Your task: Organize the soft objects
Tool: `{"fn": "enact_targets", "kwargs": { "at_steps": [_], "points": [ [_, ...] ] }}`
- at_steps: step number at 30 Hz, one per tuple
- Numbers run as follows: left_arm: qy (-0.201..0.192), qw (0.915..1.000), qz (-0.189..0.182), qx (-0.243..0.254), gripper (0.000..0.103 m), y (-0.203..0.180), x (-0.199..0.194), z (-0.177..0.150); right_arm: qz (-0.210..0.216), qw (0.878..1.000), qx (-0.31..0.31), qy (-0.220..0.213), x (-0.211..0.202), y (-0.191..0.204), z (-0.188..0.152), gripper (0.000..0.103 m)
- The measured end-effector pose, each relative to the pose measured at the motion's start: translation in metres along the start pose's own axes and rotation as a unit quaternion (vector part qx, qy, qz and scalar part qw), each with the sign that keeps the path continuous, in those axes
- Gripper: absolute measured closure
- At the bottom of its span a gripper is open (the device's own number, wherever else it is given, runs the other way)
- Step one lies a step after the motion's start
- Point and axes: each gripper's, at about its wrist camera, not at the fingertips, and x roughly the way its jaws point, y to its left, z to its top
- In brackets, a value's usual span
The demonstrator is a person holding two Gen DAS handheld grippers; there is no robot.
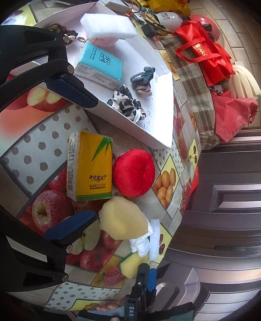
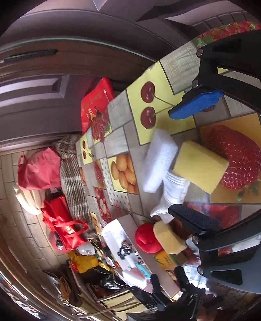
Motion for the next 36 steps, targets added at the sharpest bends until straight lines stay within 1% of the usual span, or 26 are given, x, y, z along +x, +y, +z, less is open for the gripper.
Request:
{"fn": "enact_targets", "kwargs": {
  "at_steps": [4,9,11,13,14,15,16,17,18,20,22,24,25,27,29,31,33,35,36],
  "points": [
    [0.021,0.9997,-0.006,-0.011,0.001,0.003,0.008,0.001,-0.011,0.998,-0.031,0.045,0.016,0.012,-0.004,0.016],
    [0.044,0.9990,-0.006,-0.005,0.001,-0.003,0.023,0.007,-0.020,0.996,-0.035,0.084,0.031,0.010,-0.008,0.016],
    [0.059,0.9982,-0.004,-0.006,0.001,-0.004,0.031,0.009,-0.023,0.995,-0.039,0.086,0.032,0.011,-0.009,0.016],
    [0.068,0.9976,0.007,-0.001,0.001,-0.006,0.035,0.009,-0.024,0.995,-0.042,0.088,0.032,0.011,-0.009,0.017],
    [0.071,0.9974,0.010,0.004,0.001,-0.008,0.036,0.009,-0.025,0.995,-0.042,0.087,0.031,0.011,-0.009,0.020],
    [0.071,0.9974,0.014,0.007,0.006,-0.009,0.036,0.008,-0.028,0.995,-0.043,0.085,0.030,0.011,-0.009,0.038],
    [0.067,0.9975,0.020,0.009,0.011,-0.010,0.034,0.008,-0.032,0.995,-0.048,0.081,0.028,0.011,-0.009,0.049],
    [0.063,0.9979,0.015,0.011,0.030,-0.010,0.033,0.007,-0.033,0.995,-0.051,0.078,0.026,0.011,-0.009,0.057],
    [0.063,0.9979,0.010,0.011,0.029,-0.010,0.032,0.007,-0.031,0.995,-0.052,0.077,0.024,0.011,-0.011,0.059],
    [0.052,0.9986,-0.002,0.010,0.030,-0.008,0.026,0.006,-0.030,0.996,-0.048,0.070,0.019,0.008,-0.014,0.061],
    [0.033,0.9993,0.000,0.014,0.030,-0.010,0.018,0.004,-0.034,0.997,-0.039,0.061,0.013,0.004,-0.018,0.062],
    [0.002,0.9997,-0.003,0.022,0.030,-0.015,0.005,0.003,-0.041,0.998,-0.023,0.045,0.003,-0.002,-0.020,0.062],
    [-0.018,0.9995,-0.001,0.027,0.030,-0.017,-0.003,0.002,-0.044,0.998,-0.013,0.029,-0.004,-0.005,-0.020,0.062],
    [-0.061,0.9976,-0.002,0.034,0.030,-0.019,-0.019,0.000,-0.043,0.999,0.005,-0.017,-0.022,-0.007,-0.019,0.062],
    [-0.101,0.9940,0.001,0.041,0.029,-0.022,-0.034,-0.003,-0.033,0.997,0.018,-0.073,-0.040,-0.005,-0.014,0.062],
    [-0.138,0.9892,0.004,0.048,0.029,-0.025,-0.048,-0.007,-0.029,0.990,0.021,-0.138,-0.057,0.001,-0.009,0.062],
    [-0.172,0.9838,0.009,0.051,0.029,-0.026,-0.060,-0.010,-0.035,0.980,0.016,-0.194,-0.067,0.010,-0.004,0.061],
    [-0.194,0.9798,0.013,0.048,0.029,-0.024,-0.068,-0.012,-0.049,0.973,0.011,-0.225,-0.067,0.018,-0.002,0.061],
    [-0.199,0.9788,0.013,0.045,0.029,-0.022,-0.071,-0.013,-0.054,0.972,0.008,-0.230,-0.063,0.022,-0.002,0.061]
  ]
}}
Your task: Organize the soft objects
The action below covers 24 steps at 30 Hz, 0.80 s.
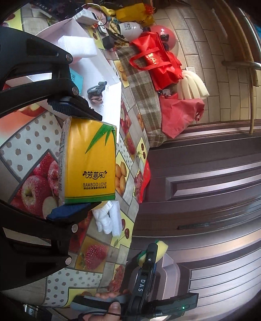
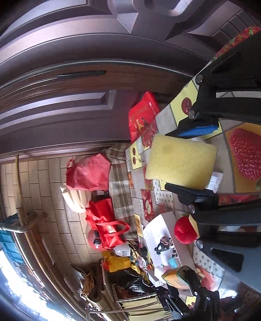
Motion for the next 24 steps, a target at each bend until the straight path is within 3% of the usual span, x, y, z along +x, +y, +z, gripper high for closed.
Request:
{"fn": "enact_targets", "kwargs": {
  "at_steps": [11,24],
  "points": [
    [0.004,0.9984,0.011,-0.055,0.029,0.029,-0.012,-0.007,0.029,1.000,-0.009,-0.001,0.015,0.029,-0.001,0.061],
    [0.013,0.9953,0.056,-0.078,0.029,0.063,-0.039,-0.025,0.129,0.990,-0.046,0.029,0.033,0.098,-0.006,0.061]
  ]
}}
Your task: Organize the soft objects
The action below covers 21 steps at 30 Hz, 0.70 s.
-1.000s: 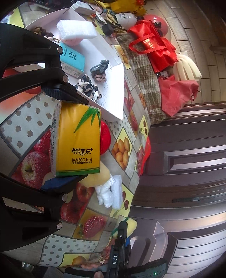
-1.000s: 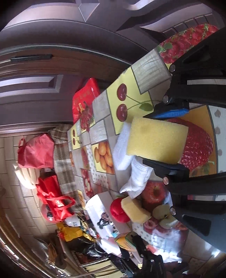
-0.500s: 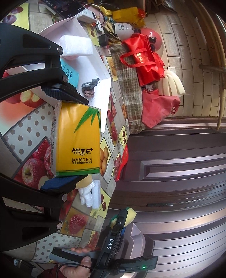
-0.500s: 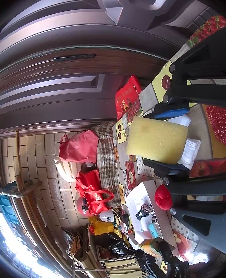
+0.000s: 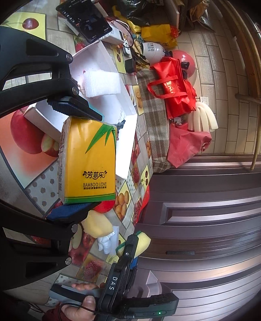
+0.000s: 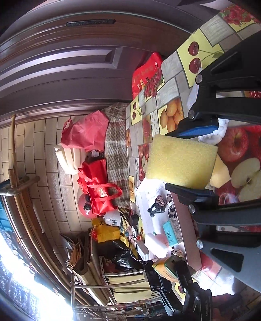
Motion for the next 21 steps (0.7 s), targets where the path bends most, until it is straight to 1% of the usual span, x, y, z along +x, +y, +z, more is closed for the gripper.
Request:
{"fn": "enact_targets", "kwargs": {
  "at_steps": [4,8,16,21],
  "points": [
    [0.000,0.9997,0.019,-0.014,0.029,0.017,-0.005,-0.003,0.025,1.000,0.000,0.014,0.012,0.015,-0.001,0.061],
    [0.003,0.9992,0.032,-0.026,0.029,0.030,-0.007,-0.006,0.037,0.999,-0.003,0.020,0.022,0.025,-0.002,0.061],
    [0.004,0.9990,0.036,-0.027,0.029,0.034,-0.007,-0.007,0.055,0.998,-0.019,0.030,0.035,0.043,-0.001,0.061],
    [0.004,0.9984,0.049,-0.029,0.029,0.043,-0.007,-0.007,0.066,0.997,-0.033,0.037,0.044,0.055,0.000,0.061]
  ]
}}
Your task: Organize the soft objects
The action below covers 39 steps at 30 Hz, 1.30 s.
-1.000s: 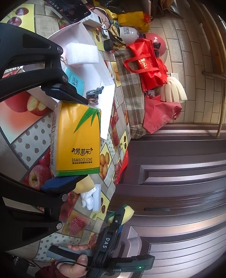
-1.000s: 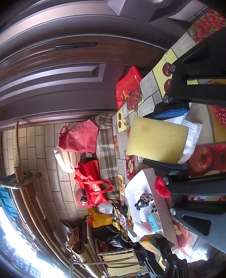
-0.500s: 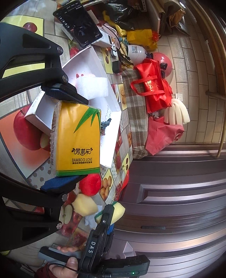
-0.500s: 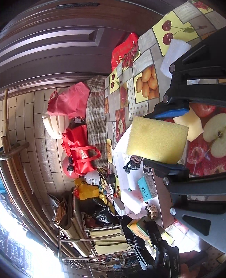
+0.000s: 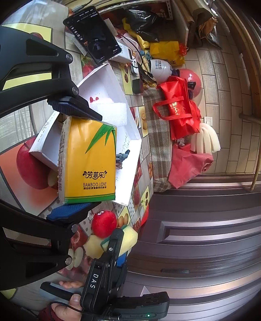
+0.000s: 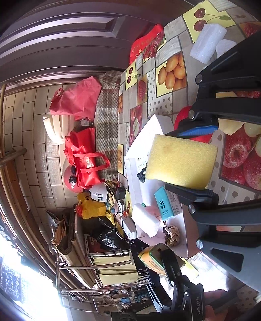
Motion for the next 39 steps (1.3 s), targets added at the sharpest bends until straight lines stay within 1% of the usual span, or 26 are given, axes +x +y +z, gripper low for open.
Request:
{"fn": "enact_targets", "kwargs": {
  "at_steps": [7,12,18,23,28,32,34,39],
  "points": [
    [0.002,0.9997,0.023,-0.002,0.029,0.017,0.005,0.001,0.011,1.000,-0.010,0.005,0.019,0.010,0.005,0.061],
    [0.025,0.9994,0.013,-0.019,0.029,0.029,0.015,0.001,0.018,1.000,-0.014,0.011,0.030,0.018,0.008,0.061],
    [0.031,0.9989,0.025,-0.025,0.029,0.040,0.021,0.003,0.021,1.000,-0.013,0.017,0.042,0.023,0.012,0.061],
    [0.070,0.9971,0.011,-0.027,0.029,0.045,0.040,0.004,0.026,0.999,-0.006,0.024,0.057,0.026,0.016,0.061],
    [0.112,0.9930,-0.004,-0.037,0.029,0.051,0.057,0.003,0.031,0.999,-0.014,0.031,0.067,0.032,0.019,0.061],
    [0.145,0.9884,-0.003,-0.044,0.029,0.058,0.074,0.002,0.031,0.999,-0.015,0.041,0.076,0.034,0.021,0.061],
    [0.154,0.9869,0.003,-0.048,0.029,0.063,0.081,0.003,0.031,0.998,-0.009,0.047,0.080,0.032,0.021,0.061],
    [0.158,0.9862,0.018,-0.048,0.029,0.070,0.093,0.006,0.029,0.998,0.012,0.059,0.096,0.026,0.026,0.061]
  ]
}}
